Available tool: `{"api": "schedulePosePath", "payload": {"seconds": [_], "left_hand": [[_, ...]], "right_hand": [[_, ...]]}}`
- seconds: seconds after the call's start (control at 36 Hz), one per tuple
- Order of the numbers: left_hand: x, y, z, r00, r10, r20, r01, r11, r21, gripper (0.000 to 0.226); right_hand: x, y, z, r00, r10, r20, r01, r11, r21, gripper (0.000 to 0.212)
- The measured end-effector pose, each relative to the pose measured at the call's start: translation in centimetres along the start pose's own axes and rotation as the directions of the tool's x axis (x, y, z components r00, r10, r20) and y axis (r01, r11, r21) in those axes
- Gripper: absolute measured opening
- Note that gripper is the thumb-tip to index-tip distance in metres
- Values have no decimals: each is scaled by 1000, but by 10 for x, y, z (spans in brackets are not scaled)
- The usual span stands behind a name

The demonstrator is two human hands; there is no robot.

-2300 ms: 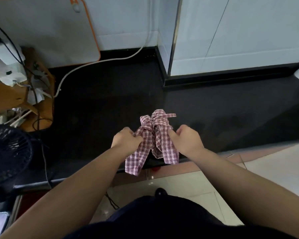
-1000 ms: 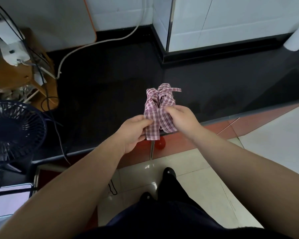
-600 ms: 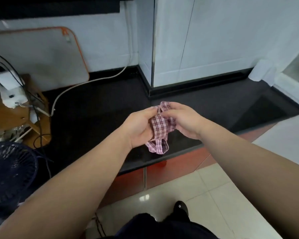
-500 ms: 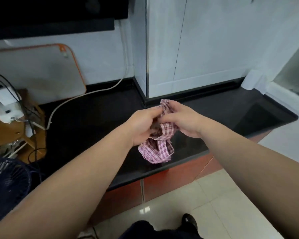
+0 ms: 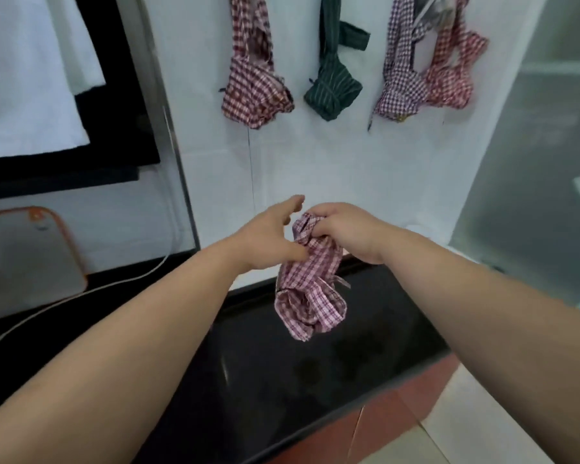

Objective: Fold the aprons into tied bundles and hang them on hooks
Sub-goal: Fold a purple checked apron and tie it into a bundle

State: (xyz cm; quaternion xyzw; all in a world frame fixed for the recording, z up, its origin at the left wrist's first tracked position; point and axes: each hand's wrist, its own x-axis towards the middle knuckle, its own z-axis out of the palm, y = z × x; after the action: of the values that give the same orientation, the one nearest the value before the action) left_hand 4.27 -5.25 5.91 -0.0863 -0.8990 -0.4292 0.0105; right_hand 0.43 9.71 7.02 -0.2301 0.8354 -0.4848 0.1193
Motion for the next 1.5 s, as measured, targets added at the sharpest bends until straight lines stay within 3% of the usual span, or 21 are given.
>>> {"api": "schedulePosePath", "payload": {"seconds": [0.14, 0.19, 0.25, 0.33, 0.42, 0.53, 0.64, 0.78, 0.89, 1.0, 1.08, 1.17, 1.25, 1.31, 1.42, 1.5], "left_hand": [[56, 40, 20, 999, 36, -32, -37, 999, -35, 14], [79, 53, 28, 996, 24, -84, -31, 996, -86, 19], [93, 64, 32, 992, 3, -127, -35, 968, -247, 16], [112, 83, 39, 996, -34, -77, -14, 834, -552, 15], [132, 97, 41, 1000, 22, -10, -22, 714, -700, 18], [161, 116, 32, 995, 104, 5, -69, 701, -710, 10], [187, 126, 17, 987, 164, -2, -124, 742, -658, 19], [228, 147, -5, 962, 184, -204, -265, 813, -518, 19], [260, 173, -28, 892, 285, -350, -405, 848, -342, 20], [289, 203, -54, 857, 352, -376, -466, 841, -276, 3], [310, 225, -70, 831, 369, -417, -504, 816, -282, 17], [335, 243, -81, 795, 407, -450, -530, 827, -189, 29], [360, 250, -82, 754, 399, -522, -496, 867, -55, 39], [374, 248, -77, 722, 372, -583, -457, 889, 1, 40], [392, 242, -71, 680, 337, -651, -398, 916, 58, 34], [398, 242, -74, 655, 318, -685, -371, 926, 75, 32]], "right_hand": [[9, 3, -78, 1000, 31, 8, -29, 994, -108, 6], [12, 8, -114, 999, 28, -24, -31, 989, -145, 13], [14, 14, -142, 998, 50, -40, -54, 994, -99, 17], [15, 22, -173, 996, 81, -33, -76, 990, 122, 17], [22, 26, -194, 998, 30, -63, -5, 931, 364, 19], [41, 23, -215, 988, -41, -150, 126, 779, 614, 22], [61, 15, -229, 975, -7, -220, 177, 624, 762, 19], [92, -11, -251, 949, 5, -315, 268, 510, 817, 15], [120, -35, -277, 910, -34, -413, 367, 528, 766, 18], [143, -59, -316, 870, -55, -489, 432, 562, 705, 14], [157, -77, -345, 857, -121, -500, 458, 624, 633, 14], [174, -92, -373, 791, -226, -569, 525, 728, 441, 21], [191, -92, -394, 667, -401, -628, 513, 859, -4, 24], [205, -85, -405, 622, -521, -585, 497, 839, -219, 25], [224, -73, -414, 612, -621, -490, 474, 784, -401, 25], [238, -74, -414, 623, -617, -480, 512, 786, -347, 22]]}}
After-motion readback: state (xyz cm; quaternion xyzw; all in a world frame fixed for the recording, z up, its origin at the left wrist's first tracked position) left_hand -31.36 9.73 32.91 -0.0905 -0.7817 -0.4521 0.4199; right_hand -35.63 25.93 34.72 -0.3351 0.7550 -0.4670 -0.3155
